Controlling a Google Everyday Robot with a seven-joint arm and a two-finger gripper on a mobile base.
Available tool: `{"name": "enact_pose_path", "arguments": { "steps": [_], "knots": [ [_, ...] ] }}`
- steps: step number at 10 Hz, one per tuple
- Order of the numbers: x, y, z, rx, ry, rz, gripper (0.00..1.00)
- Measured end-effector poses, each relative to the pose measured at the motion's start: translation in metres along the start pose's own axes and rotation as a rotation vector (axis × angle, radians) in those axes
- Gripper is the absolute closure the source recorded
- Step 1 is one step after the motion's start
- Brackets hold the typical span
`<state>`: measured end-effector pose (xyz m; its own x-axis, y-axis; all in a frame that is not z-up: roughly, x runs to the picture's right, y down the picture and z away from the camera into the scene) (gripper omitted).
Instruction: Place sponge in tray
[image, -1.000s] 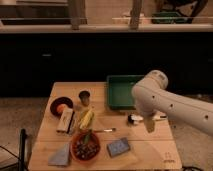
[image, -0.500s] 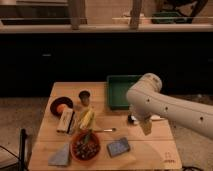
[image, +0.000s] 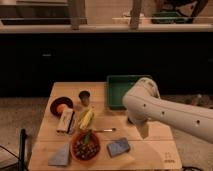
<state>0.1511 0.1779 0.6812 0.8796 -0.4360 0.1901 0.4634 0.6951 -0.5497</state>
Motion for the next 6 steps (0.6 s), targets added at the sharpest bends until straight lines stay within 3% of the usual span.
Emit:
{"name": "enact_pose_path", "arguments": {
  "steps": [6],
  "knots": [
    [-0.028,0.003,0.012,0.006,-0.037,-0.077,0.20]
  ]
}}
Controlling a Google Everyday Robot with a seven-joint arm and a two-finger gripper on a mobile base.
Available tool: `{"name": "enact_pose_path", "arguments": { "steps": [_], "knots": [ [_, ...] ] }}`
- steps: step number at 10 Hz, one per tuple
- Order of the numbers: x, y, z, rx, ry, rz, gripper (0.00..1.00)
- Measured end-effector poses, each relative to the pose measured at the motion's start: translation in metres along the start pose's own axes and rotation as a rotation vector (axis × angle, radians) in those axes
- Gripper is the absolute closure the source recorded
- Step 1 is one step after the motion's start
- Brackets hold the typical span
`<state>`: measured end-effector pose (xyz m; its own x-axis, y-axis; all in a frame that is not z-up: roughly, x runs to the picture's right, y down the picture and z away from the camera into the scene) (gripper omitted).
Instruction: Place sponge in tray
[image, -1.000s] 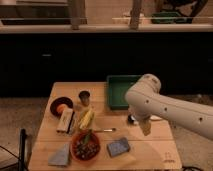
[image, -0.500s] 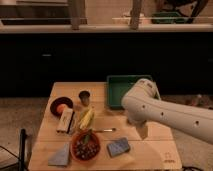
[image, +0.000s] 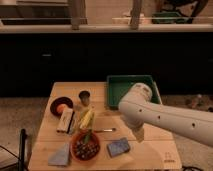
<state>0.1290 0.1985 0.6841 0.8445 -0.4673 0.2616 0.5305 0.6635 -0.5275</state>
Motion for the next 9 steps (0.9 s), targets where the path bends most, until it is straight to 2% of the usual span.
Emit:
{"name": "enact_pose_path", "arguments": {
  "steps": [9],
  "knots": [
    [-0.034,0.011,0.021,0.023,-0.057,-0.106,0.20]
  ]
}}
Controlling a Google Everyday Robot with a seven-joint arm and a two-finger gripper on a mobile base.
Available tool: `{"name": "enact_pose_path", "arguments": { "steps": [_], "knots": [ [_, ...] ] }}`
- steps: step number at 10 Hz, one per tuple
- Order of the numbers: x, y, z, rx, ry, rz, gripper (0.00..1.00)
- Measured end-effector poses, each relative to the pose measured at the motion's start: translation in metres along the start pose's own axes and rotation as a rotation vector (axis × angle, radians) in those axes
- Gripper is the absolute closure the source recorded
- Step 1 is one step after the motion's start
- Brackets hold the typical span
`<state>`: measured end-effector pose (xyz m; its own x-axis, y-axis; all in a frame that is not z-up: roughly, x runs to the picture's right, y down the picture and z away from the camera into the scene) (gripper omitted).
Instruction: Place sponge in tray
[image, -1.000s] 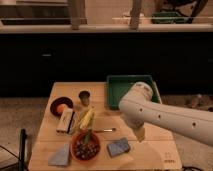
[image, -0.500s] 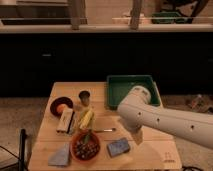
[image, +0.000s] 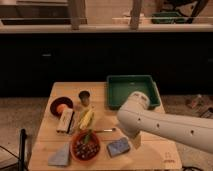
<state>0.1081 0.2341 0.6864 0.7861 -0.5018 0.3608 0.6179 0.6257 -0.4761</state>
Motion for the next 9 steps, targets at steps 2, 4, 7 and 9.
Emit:
{"name": "enact_pose_path", "arguments": {
  "steps": [2,4,7,9],
  "knots": [
    [-0.006,0.003,0.004,0.008,-0.013,-0.020,0.20],
    [-0.012,0.004,0.008,0.016,-0.025,-0.037,0.20],
    [-0.014,0.009,0.014,0.032,-0.052,-0.054,0.20],
    [-0.017,0.010,0.020,0.042,-0.071,-0.064,0.20]
  ]
}}
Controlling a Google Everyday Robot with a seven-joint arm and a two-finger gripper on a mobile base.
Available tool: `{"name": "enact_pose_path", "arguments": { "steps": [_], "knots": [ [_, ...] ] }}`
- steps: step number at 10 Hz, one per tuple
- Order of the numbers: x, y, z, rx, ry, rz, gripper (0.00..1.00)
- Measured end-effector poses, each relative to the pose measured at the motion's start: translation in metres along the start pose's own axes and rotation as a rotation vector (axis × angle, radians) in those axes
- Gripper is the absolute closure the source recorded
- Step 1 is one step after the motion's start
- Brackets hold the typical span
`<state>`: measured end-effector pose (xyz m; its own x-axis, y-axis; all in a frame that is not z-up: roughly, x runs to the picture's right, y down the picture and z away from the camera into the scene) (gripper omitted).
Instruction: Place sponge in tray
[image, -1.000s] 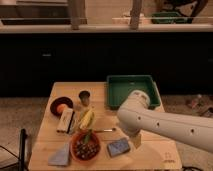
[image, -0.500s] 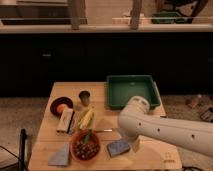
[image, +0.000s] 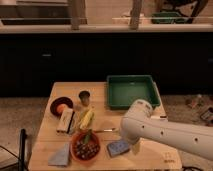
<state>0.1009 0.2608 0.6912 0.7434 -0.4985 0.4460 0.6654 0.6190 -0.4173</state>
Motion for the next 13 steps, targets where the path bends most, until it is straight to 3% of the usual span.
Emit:
{"name": "enact_pose_path", "arguments": {
  "steps": [13],
  "knots": [
    [-0.010,0.005,0.046,0.045,-0.070,-0.047,0.20]
  ]
}}
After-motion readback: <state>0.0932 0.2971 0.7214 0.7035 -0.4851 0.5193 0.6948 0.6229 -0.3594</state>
